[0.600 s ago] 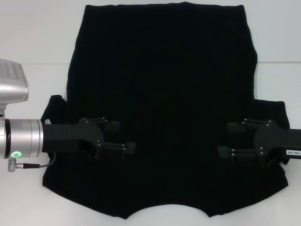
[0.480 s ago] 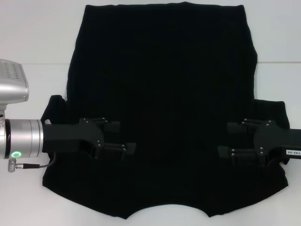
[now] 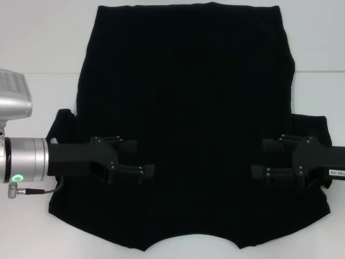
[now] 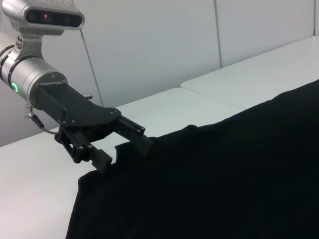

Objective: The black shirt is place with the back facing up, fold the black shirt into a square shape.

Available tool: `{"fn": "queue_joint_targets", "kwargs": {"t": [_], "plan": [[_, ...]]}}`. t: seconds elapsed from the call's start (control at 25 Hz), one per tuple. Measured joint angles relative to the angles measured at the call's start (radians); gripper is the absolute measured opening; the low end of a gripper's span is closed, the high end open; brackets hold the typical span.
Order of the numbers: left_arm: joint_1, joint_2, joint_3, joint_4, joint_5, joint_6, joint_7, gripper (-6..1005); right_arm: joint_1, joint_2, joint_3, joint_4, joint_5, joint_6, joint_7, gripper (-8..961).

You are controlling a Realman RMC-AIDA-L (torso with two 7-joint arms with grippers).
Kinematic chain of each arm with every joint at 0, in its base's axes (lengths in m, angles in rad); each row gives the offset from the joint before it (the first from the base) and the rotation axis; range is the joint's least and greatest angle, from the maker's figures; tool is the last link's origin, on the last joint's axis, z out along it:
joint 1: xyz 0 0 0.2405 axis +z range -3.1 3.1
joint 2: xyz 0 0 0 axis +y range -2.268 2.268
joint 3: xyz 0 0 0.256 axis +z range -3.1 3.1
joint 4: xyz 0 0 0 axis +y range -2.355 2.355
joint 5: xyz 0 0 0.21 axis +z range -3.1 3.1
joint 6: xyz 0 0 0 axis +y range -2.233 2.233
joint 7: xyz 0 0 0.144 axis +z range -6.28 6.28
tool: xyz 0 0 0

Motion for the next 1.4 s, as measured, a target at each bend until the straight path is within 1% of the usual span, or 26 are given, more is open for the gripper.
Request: {"fn": "queue_joint_targets", "kwargs": {"t": [0.12,0.2,0.28,0.44,0.52,0.56,0.68,0.8,0.88,1.12,1.32,1.4], "plan": [[0.001,0.001,-0.024,0.004,-0.005,-0.013,-0.034,895,0.006,0.0,0.033,0.0,0.009,0.019,0.032,853],[0.0,0.007,-0.057,0.006,-0.009,-0.037,-0.086,894,0.016,-0.001,0.065,0.0,0.026,0.068,0.119,853],[-0.003,0.017,-0.104,0.009,-0.01,-0.052,-0.155,893,0.031,-0.011,0.076,-0.001,0.036,0.14,0.254,853],[0.0,0.032,-0.183,0.043,-0.009,-0.05,-0.314,891,0.075,-0.046,0.059,0.0,0.033,0.199,0.476,853],[0.003,0.039,-0.196,0.064,0.001,-0.045,-0.411,891,0.101,-0.062,0.05,0.0,0.032,0.203,0.57,853],[0.005,0.045,-0.199,0.079,0.017,-0.038,-0.493,890,0.116,-0.071,0.047,-0.001,0.032,0.208,0.631,853],[0.009,0.055,-0.203,0.102,0.05,-0.022,-0.601,889,0.159,-0.1,0.036,0.0,0.031,0.209,0.775,853],[0.014,0.062,-0.217,0.117,0.081,-0.011,-0.69,888,0.192,-0.126,0.014,-0.002,0.029,0.216,0.863,853],[0.018,0.065,-0.243,0.119,0.1,-0.008,-0.722,887,0.205,-0.137,0.0,-0.004,0.016,0.227,0.902,853],[0.026,0.073,-0.31,0.121,0.145,-0.019,-0.765,783,0.213,-0.164,-0.007,-0.007,-0.041,0.293,1.011,853],[0.032,0.076,-0.335,0.122,0.197,-0.07,-0.752,696,0.203,-0.172,0.001,-0.006,-0.043,0.298,1.021,853],[0.037,0.075,-0.335,0.122,0.219,-0.098,-0.732,563,0.202,-0.172,0.001,-0.003,-0.043,0.299,1.021,854]]}}
